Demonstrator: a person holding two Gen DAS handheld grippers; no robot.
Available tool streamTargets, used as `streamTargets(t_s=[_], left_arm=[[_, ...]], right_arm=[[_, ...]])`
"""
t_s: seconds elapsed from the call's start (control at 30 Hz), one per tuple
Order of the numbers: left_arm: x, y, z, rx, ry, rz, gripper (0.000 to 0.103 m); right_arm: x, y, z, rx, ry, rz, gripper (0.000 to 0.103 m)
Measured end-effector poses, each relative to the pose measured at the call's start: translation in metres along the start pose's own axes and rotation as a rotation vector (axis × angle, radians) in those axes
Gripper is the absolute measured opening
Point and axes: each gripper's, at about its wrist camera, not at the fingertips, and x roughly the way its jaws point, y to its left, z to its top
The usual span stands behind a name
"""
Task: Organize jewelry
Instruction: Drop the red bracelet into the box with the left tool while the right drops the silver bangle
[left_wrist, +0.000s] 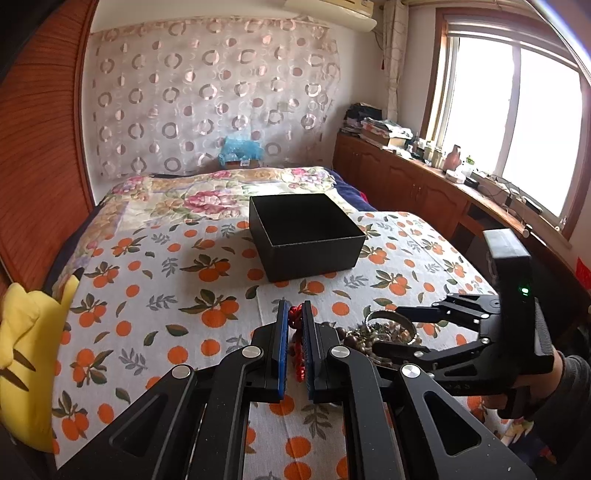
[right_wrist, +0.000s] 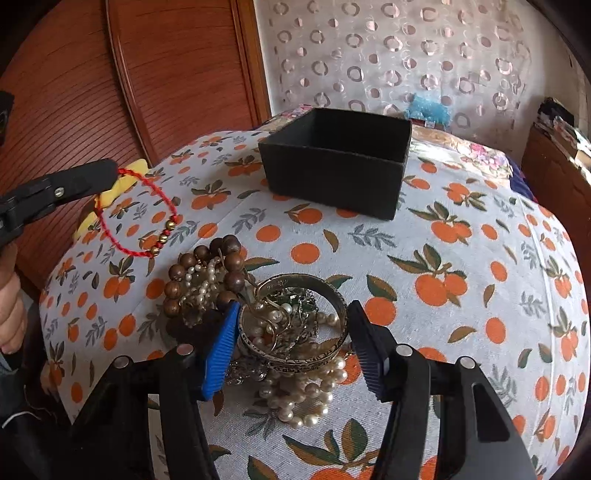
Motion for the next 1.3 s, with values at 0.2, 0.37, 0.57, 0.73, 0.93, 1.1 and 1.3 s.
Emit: streamTargets(t_s=[0.2,0.37,0.57,0.73,0.93,1.1,1.3], left_arm=[[0.01,-0.005,0.022,0.025,-0.018,0.007,0.006],[0.022,-0.007,0.045,0.058,-0.029,0.019,0.006],[0.042,-0.003,0.07,0.055,-0.037,0.019,0.006],[0.054,0.001,0.086,0.06,-0.045,0.032,0.006],[0.07,0.009,0.103,0.061,-0.046,0.039,0.006],[0.088,0.011,0.112,0.068,-0.033,0.033,0.006],[0.112,0.009,0.121,0.079,-0.012,0.019,0.006]], right_arm=[[-0.011,-0.014,0.014,0.0,-0.038,-0.013,0.061],[-0.017,-0.029,0.044,-0.036,-0.089,-0.045,0.061],[-0.019,-0.05,0.073,-0.044,-0.131,-0.04,0.061],[-0.005,-0.062,0.097,-0.06,-0.153,-0.021,0.061],[0.025,-0.067,0.123,-0.088,-0.149,0.008,0.061],[0.04,-0.068,0.131,-0.101,-0.133,0.033,0.062],[0.031,-0.079,0.132,-0.095,-0.142,0.01,0.066]])
